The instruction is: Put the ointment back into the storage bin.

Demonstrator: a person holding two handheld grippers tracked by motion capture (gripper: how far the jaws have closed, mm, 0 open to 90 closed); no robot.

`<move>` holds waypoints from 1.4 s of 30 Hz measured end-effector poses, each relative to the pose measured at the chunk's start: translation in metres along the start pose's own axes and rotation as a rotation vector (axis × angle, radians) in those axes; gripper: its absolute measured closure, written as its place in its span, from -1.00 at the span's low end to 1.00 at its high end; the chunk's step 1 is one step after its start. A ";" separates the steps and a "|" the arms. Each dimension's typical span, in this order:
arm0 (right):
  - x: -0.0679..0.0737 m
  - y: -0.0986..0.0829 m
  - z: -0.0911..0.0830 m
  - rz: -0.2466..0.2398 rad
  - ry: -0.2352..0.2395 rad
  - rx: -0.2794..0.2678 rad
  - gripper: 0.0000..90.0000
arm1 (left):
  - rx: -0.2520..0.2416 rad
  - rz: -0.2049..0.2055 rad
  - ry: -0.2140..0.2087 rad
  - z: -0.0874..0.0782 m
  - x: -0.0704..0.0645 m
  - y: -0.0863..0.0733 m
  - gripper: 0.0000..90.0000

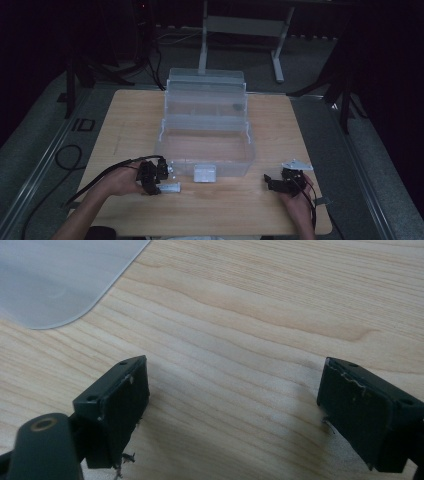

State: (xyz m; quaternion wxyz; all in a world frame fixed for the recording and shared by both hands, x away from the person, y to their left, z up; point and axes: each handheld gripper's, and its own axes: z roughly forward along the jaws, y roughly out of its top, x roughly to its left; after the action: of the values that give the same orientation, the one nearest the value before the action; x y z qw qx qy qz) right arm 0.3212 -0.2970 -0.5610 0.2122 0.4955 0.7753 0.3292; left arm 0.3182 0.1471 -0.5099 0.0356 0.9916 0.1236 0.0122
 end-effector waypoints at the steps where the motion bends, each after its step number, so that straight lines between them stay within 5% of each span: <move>1: 0.000 0.000 0.000 0.000 0.000 0.000 -0.71 | 0.001 -0.003 0.001 0.001 0.000 0.000 0.38; 23: 0.000 0.000 0.000 -0.002 0.002 0.000 -0.71 | 0.028 0.015 -0.001 0.009 0.000 0.005 0.52; 42: 0.000 0.000 0.000 -0.002 0.002 0.000 -0.71 | -0.003 0.013 0.015 -0.002 -0.004 -0.002 0.57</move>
State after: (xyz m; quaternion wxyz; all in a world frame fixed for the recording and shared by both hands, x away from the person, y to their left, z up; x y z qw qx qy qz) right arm 0.3211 -0.2970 -0.5610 0.2117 0.4944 0.7760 0.3296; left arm 0.3143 0.1480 -0.5079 0.0362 0.9922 0.1173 0.0201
